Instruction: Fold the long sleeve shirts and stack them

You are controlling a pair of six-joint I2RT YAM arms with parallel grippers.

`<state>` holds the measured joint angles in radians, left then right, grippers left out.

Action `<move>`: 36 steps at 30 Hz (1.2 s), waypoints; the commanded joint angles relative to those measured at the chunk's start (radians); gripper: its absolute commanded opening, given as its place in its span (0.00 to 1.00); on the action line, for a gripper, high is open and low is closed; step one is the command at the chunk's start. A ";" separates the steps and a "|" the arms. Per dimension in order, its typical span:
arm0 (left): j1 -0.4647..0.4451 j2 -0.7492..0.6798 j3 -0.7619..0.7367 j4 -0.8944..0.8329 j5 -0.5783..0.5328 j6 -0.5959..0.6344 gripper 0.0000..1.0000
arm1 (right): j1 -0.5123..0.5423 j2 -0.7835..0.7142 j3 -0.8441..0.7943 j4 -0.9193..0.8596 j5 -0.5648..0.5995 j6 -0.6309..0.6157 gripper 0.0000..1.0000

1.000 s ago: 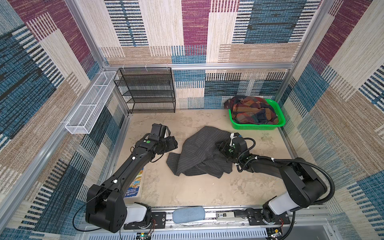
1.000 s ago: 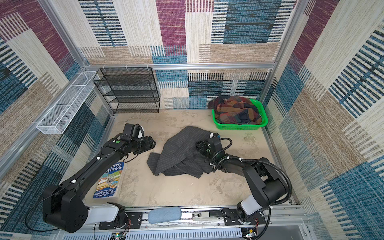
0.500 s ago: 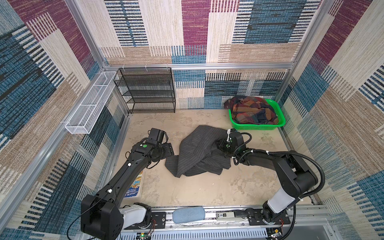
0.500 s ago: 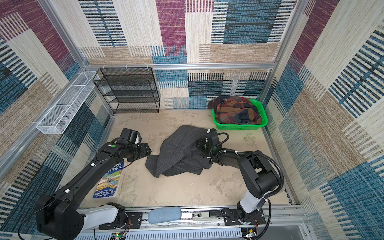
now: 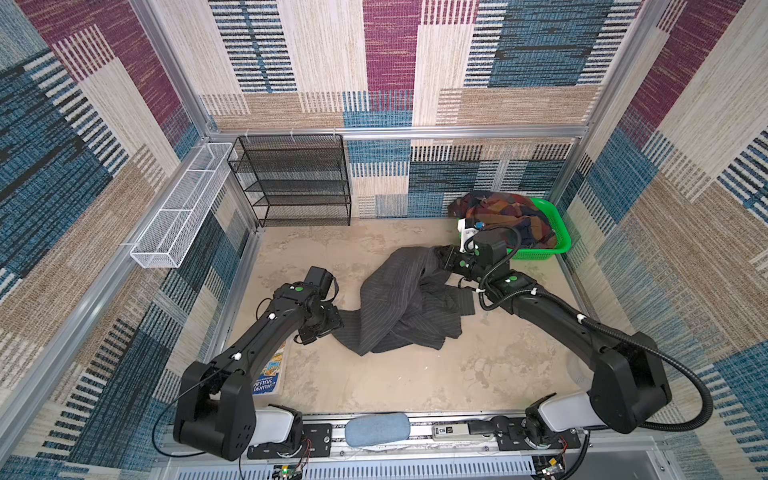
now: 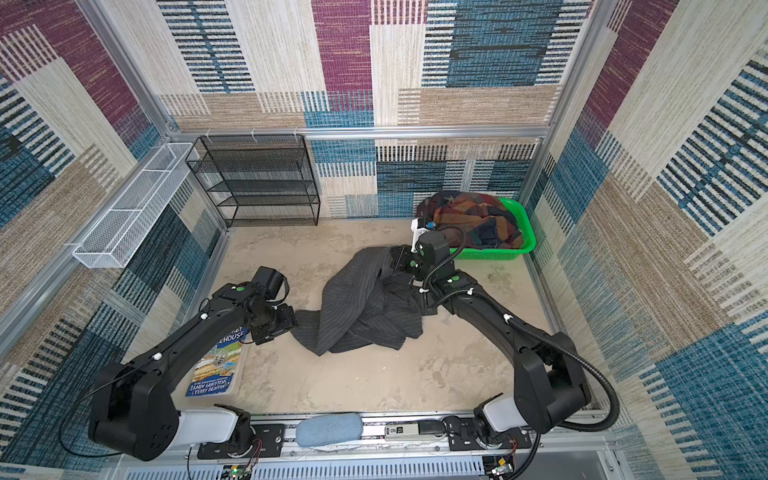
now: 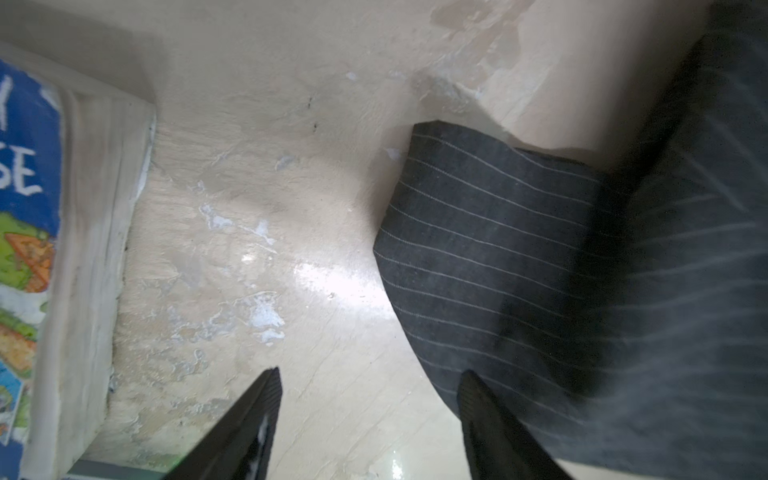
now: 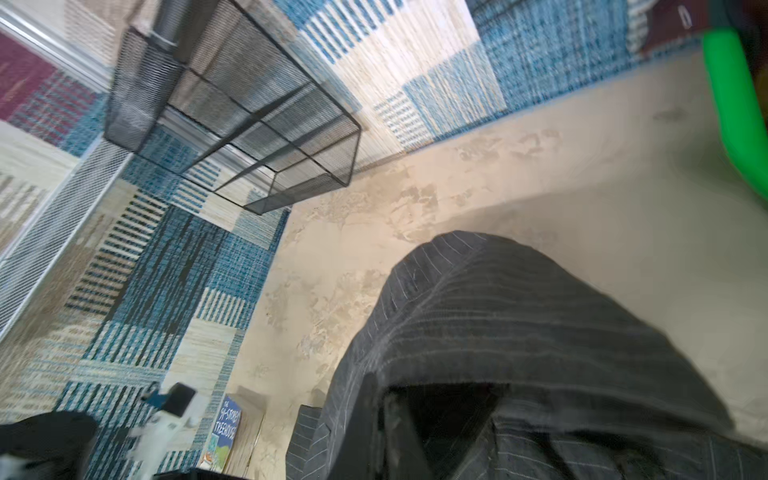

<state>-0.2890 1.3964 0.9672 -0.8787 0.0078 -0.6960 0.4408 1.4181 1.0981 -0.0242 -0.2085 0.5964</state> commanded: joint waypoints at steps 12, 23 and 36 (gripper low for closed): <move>-0.001 0.256 0.025 0.273 0.064 -0.071 0.54 | 0.003 -0.108 0.138 -0.151 -0.118 -0.112 0.00; -0.001 0.230 0.048 0.349 0.032 -0.112 0.00 | 0.003 -0.117 0.119 -0.153 -0.141 -0.129 0.00; 0.187 0.119 0.535 0.105 0.019 0.081 0.00 | -0.004 0.016 0.408 -0.218 -0.177 -0.242 0.00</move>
<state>-0.1356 1.5166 1.4158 -0.6849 0.0296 -0.6922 0.4381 1.4010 1.4521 -0.2535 -0.3538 0.3866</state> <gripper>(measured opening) 0.064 0.063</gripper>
